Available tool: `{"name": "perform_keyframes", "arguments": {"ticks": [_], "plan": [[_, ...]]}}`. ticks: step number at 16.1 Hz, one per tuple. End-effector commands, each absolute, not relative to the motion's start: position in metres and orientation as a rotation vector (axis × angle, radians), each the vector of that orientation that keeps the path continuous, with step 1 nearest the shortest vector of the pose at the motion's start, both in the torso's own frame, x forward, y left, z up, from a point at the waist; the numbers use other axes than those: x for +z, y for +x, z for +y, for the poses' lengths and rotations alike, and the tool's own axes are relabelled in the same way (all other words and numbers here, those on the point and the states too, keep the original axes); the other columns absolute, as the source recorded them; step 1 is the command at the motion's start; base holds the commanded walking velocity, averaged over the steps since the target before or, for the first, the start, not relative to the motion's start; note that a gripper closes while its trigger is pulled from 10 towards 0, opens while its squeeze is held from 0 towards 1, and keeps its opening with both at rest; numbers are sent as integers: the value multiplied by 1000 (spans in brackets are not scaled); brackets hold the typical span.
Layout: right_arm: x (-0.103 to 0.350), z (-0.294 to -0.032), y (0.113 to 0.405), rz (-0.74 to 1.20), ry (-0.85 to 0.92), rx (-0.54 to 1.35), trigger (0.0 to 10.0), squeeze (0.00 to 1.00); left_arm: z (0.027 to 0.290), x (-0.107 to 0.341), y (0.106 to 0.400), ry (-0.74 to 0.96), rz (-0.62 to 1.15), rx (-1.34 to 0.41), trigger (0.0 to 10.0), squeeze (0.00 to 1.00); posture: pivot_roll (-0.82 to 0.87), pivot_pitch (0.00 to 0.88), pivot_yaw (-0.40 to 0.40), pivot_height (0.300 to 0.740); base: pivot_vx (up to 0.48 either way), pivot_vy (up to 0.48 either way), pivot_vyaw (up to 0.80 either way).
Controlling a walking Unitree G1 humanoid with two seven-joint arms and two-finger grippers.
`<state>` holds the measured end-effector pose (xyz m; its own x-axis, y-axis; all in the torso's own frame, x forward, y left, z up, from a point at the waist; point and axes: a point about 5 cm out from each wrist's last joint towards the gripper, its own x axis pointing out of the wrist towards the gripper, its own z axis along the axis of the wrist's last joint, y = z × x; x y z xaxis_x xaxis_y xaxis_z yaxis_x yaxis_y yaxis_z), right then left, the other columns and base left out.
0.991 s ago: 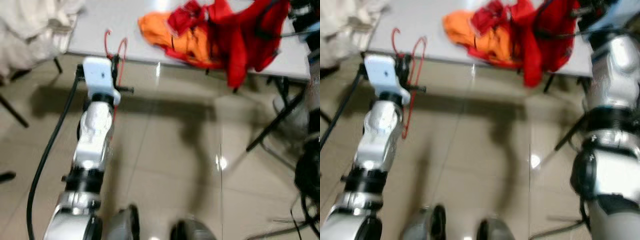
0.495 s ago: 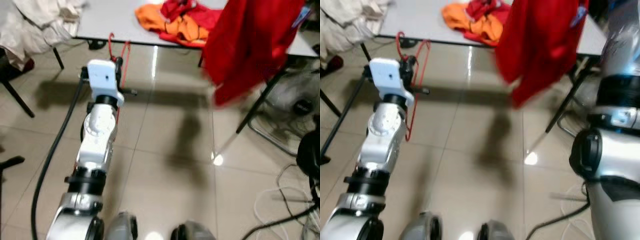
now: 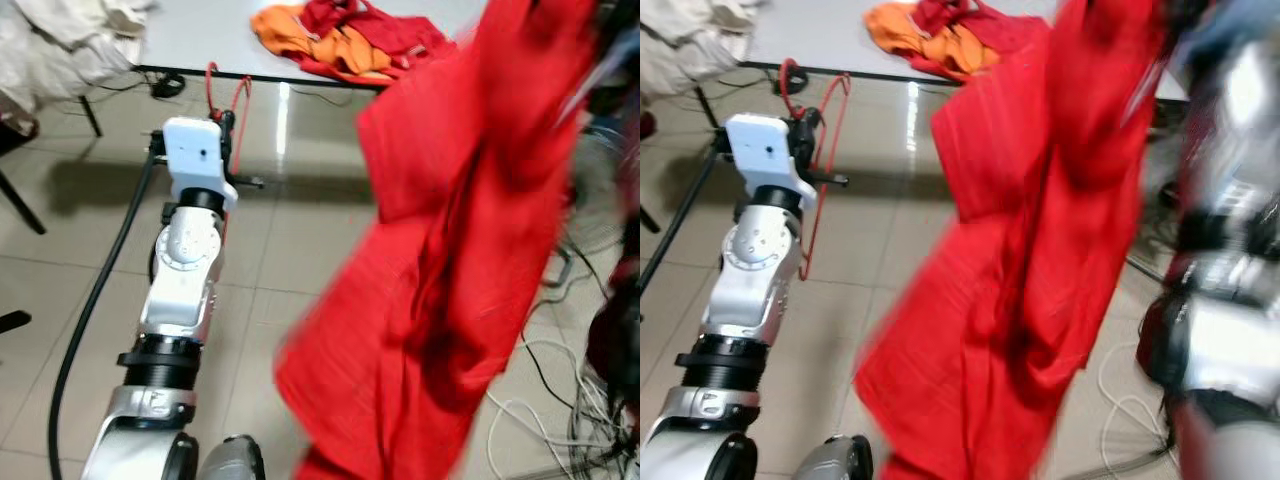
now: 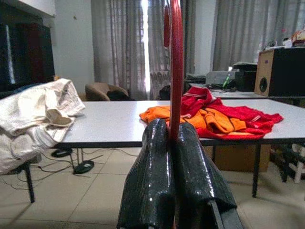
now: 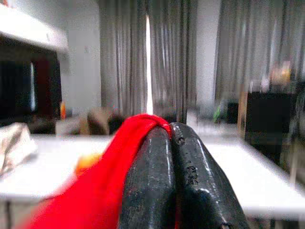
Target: Hang hanger
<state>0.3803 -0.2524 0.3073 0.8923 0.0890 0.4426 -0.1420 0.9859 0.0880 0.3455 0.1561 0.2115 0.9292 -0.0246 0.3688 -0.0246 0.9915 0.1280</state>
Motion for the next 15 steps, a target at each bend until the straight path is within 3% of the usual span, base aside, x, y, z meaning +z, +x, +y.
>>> {"name": "perform_keyframes", "arguments": {"ticks": [1, 4, 8, 12, 14, 15], "plan": [[294, -248, 383, -410, 143, 118, 0, 0, 156, 210, 344, 137, -374, -7, 10000, 0, -118, 156, -67, 740, 0, 0, 0], [240, -226, 385, -255, 233, 162, 0, 0, 160, 214, 345, 152, -377, -8, 10000, 0, -115, 160, -58, 740, 0, 0, 0], [222, -214, 383, -192, 269, 185, 0, 0, 156, 214, 345, 153, -374, -39, 10000, 0, -125, 162, -47, 740, 0, 0, 0], [222, -218, 384, -169, 380, 147, 0, 0, 149, 209, 346, 144, -352, -100, 10000, 0, -136, 157, -42, 740, 0, 0, 0], [223, -229, 387, -153, 535, 58, 0, 0, 146, 208, 347, 147, -346, -124, 10000, 0, -137, 154, -42, 740, 0, 0, 0], [223, -238, 389, -148, 695, -10, 0, 0, 146, 208, 347, 147, -345, -130, 10000, 0, -136, 152, -40, 740, 0, 0, 0]]}}
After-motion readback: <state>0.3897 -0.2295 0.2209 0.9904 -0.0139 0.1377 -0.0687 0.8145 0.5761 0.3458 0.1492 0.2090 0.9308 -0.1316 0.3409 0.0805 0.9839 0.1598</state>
